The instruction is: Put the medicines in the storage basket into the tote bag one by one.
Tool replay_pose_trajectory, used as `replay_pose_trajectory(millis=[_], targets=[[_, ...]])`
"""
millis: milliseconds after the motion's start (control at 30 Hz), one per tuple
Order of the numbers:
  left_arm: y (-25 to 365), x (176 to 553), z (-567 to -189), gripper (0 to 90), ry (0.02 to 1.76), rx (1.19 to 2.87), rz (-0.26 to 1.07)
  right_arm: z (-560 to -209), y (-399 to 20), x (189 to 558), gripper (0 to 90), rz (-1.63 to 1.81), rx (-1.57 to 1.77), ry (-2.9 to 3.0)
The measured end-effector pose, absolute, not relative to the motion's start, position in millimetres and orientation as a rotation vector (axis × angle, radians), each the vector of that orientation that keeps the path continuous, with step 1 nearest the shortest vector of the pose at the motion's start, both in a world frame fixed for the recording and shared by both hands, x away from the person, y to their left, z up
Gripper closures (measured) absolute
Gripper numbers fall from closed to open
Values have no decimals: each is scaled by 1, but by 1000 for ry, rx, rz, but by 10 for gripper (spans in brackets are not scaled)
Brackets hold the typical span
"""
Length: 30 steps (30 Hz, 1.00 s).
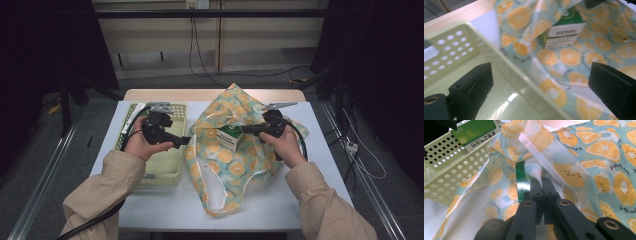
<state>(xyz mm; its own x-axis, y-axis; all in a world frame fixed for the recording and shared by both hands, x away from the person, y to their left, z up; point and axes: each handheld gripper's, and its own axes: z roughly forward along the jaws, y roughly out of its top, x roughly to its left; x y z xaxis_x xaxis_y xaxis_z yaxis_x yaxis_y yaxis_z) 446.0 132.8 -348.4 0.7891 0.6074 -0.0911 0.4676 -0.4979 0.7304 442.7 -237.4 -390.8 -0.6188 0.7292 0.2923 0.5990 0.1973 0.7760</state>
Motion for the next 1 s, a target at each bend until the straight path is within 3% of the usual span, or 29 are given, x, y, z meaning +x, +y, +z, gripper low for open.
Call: replay_pose_trajectory(millis=[400, 1000], targets=[[178, 459, -349, 57, 883, 2181, 296, -390, -239, 443, 898, 1408, 1294, 2310], [215, 473, -350, 75, 961, 2165, 377, -390, -239, 443, 898, 1413, 1292, 2312]])
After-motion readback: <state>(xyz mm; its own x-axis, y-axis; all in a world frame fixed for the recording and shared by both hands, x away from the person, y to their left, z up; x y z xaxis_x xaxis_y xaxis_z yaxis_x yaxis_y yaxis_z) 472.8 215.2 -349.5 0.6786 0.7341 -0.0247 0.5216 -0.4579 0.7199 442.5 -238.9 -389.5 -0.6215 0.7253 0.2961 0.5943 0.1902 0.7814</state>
